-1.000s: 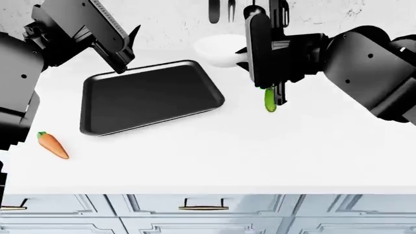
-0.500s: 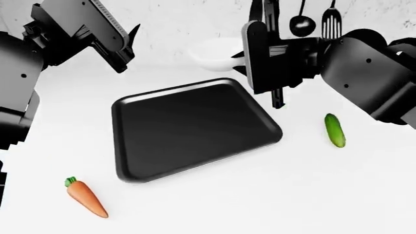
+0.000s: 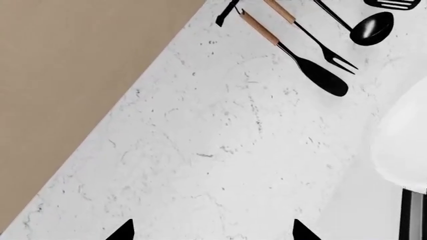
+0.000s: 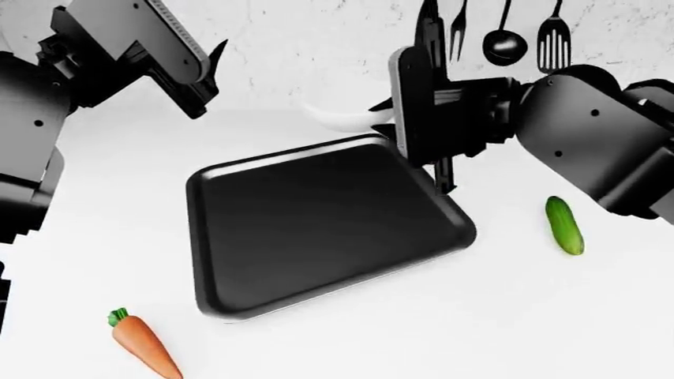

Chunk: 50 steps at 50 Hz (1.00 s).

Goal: Place the two vegetables and bowl onto the tray for setting up a vegetable dip station.

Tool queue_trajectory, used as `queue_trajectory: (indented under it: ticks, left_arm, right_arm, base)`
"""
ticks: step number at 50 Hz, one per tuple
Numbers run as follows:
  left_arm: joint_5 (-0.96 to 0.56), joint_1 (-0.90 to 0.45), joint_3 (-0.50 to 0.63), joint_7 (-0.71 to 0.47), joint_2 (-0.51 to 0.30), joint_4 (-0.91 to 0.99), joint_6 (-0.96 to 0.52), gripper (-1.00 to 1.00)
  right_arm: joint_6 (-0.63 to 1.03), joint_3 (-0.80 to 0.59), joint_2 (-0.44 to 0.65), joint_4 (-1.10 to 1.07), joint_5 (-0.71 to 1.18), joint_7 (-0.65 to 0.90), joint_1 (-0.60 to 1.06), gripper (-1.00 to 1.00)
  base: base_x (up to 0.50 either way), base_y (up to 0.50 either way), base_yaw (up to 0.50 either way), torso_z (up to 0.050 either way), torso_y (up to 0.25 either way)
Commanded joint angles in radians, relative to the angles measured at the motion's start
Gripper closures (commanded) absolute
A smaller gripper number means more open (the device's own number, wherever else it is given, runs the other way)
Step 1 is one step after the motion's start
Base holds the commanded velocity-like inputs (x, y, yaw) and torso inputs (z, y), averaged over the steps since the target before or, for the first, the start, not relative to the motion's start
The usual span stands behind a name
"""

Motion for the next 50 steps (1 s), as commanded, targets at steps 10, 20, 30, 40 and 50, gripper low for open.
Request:
queue_trajectory:
  ticks: [10, 20, 30, 40, 50]
  left_arm:
    - [-0.003, -0.029, -0.007, 0.005, -0.005, 0.000, -0.020, -1.00]
    - [-0.009, -0.047, -0.025, 0.000, -0.015, 0.015, -0.046, -1.00]
    - [-0.007, -0.033, -0.027, -0.009, -0.023, 0.028, -0.049, -1.00]
    - [-0.007, -0.024, -0.026, -0.014, -0.022, 0.018, -0.037, -1.00]
    - [-0.009, -0.017, -0.026, -0.016, -0.023, 0.020, -0.036, -1.00]
  right_arm:
    - [-0.101, -0.017, -0.038, -0.022, -0.012, -0.011, -0.043, 1.00]
    - [-0.221, -0.027, -0.131, 0.086, -0.030, -0.004, -0.077, 1.00]
    - [-0.432, -0.002, -0.241, 0.292, -0.154, 0.159, -0.107, 1.00]
    - [-0.472, 0.001, -0.267, 0.319, -0.230, 0.263, -0.140, 1.00]
    - [-0.471, 0.000, -0.277, 0.326, -0.276, 0.327, -0.175, 1.00]
  base:
    - [0.00, 0.00, 0.00, 0.000, 0.000]
    - [0.00, 0.00, 0.00, 0.000, 0.000]
    - [0.00, 0.00, 0.00, 0.000, 0.001]
    - [0.00, 0.00, 0.00, 0.000, 0.000]
    - [0.00, 0.00, 0.00, 0.000, 0.000]
